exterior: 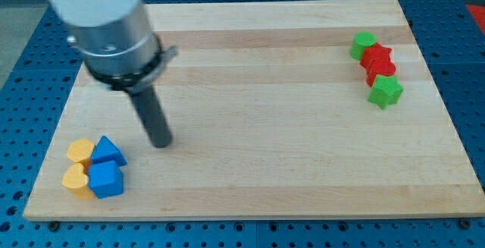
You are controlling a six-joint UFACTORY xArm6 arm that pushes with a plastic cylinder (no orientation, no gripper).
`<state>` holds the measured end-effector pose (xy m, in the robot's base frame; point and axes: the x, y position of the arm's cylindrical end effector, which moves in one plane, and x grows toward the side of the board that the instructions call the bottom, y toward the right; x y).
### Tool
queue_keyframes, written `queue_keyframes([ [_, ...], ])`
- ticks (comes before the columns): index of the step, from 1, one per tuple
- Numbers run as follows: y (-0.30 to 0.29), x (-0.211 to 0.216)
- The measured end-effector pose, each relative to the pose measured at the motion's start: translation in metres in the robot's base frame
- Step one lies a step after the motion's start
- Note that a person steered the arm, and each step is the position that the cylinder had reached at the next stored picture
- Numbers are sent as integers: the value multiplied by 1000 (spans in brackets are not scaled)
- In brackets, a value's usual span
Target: Move the green star closer to the blue cube
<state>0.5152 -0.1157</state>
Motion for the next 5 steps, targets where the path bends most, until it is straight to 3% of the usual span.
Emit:
queue_keyframes([
  [1, 58, 0],
  [5, 414, -6],
])
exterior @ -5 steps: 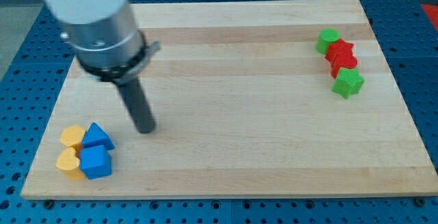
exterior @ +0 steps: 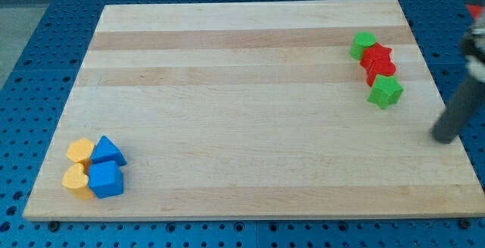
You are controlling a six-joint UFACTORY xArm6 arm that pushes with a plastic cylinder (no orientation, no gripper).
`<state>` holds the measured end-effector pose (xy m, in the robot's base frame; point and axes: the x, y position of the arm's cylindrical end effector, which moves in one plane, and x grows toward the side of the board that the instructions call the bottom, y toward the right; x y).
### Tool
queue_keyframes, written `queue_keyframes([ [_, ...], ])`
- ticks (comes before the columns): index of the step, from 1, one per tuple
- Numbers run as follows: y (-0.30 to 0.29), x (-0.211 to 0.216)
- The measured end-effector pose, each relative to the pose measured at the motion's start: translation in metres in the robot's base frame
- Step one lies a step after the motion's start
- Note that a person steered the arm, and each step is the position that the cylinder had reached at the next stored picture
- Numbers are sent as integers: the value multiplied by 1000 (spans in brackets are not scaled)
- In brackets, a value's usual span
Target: Move the green star closer to the blue cube
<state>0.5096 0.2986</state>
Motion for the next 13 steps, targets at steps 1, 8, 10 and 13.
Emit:
queue_keyframes([
  [1, 13, -46],
  [8, -181, -131],
  [10, -250, -67],
  [13, -291, -8],
])
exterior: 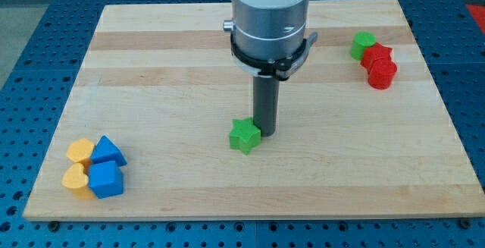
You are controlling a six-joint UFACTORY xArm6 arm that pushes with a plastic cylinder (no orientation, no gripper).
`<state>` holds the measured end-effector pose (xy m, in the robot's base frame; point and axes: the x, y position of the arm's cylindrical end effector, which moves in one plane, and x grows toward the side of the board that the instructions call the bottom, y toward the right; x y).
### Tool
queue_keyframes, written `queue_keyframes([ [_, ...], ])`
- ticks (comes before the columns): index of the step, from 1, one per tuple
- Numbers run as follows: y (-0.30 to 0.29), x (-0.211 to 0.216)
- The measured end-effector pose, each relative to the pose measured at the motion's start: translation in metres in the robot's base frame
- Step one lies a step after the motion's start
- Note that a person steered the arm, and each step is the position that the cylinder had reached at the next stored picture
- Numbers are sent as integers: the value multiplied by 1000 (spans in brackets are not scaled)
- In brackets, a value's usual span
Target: Move the green star closer to the blue cube
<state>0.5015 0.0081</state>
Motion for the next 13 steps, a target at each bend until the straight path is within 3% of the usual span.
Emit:
queue_keyframes([
  [4, -53, 28],
  [7, -93, 79],
  [9, -113, 85],
  [11, -70, 69],
  [13, -118, 66],
])
